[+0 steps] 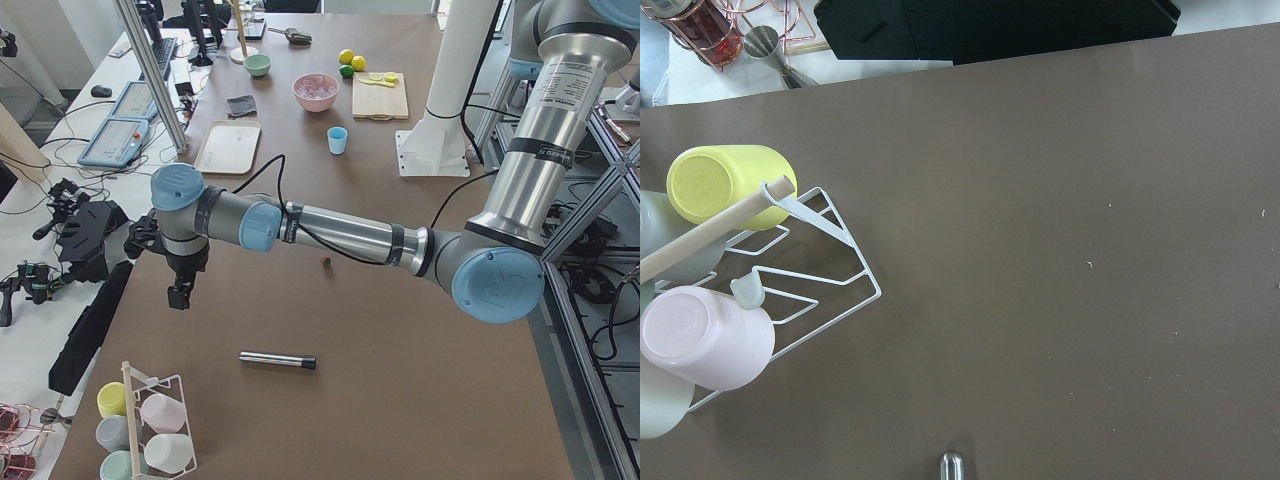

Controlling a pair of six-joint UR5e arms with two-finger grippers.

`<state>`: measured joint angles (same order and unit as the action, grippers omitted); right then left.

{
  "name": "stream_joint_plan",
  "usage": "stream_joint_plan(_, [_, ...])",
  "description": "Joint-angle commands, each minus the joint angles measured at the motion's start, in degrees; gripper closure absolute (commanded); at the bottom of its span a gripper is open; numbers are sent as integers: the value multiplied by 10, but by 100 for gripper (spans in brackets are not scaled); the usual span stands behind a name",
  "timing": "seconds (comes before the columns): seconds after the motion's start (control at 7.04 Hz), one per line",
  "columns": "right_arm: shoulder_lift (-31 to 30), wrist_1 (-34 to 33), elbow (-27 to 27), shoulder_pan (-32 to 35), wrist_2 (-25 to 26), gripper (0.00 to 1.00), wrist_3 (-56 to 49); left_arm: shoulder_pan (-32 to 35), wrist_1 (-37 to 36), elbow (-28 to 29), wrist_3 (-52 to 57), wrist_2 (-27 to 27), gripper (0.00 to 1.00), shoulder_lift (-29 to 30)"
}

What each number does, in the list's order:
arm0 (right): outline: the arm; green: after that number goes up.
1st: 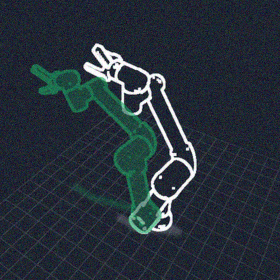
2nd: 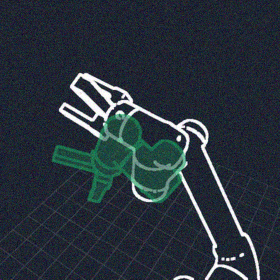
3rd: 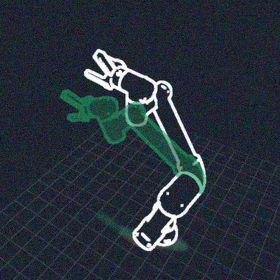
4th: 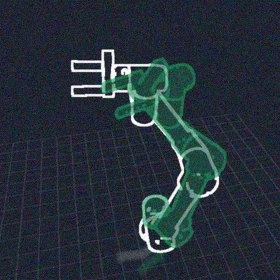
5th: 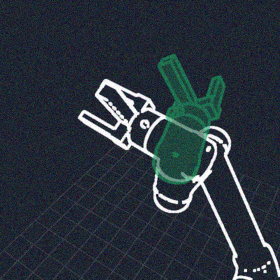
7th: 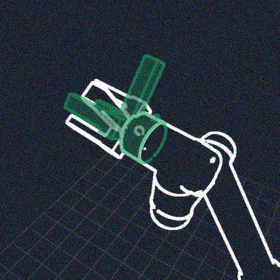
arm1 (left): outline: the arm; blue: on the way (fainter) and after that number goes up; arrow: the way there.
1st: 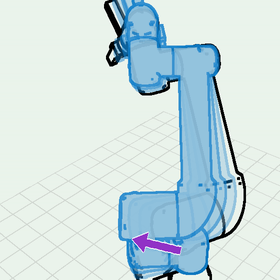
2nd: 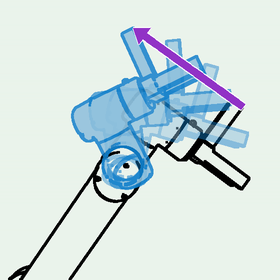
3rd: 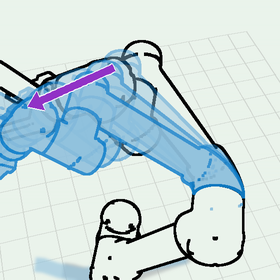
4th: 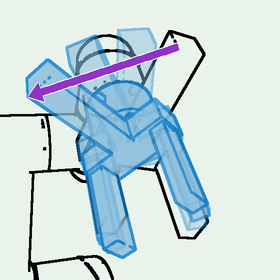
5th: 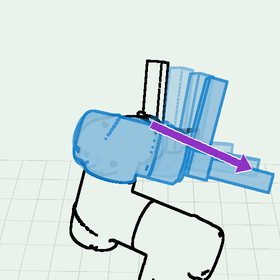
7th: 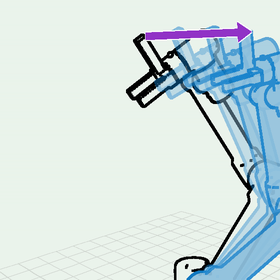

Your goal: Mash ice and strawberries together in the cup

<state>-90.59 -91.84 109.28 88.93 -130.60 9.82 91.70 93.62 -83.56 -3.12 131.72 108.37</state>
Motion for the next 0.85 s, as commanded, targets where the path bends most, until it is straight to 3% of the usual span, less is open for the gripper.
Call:
stream_joint_plan(0.0, [1, 3, 3, -8, 1, 0, -2, 1, 1, -2, -1, 1, 2, -2])
stream_joint_plan(0.71, [-8, 2, 35, -11, -28, 0, 7, 1, 2, -5, 0, 3, 2, 6])
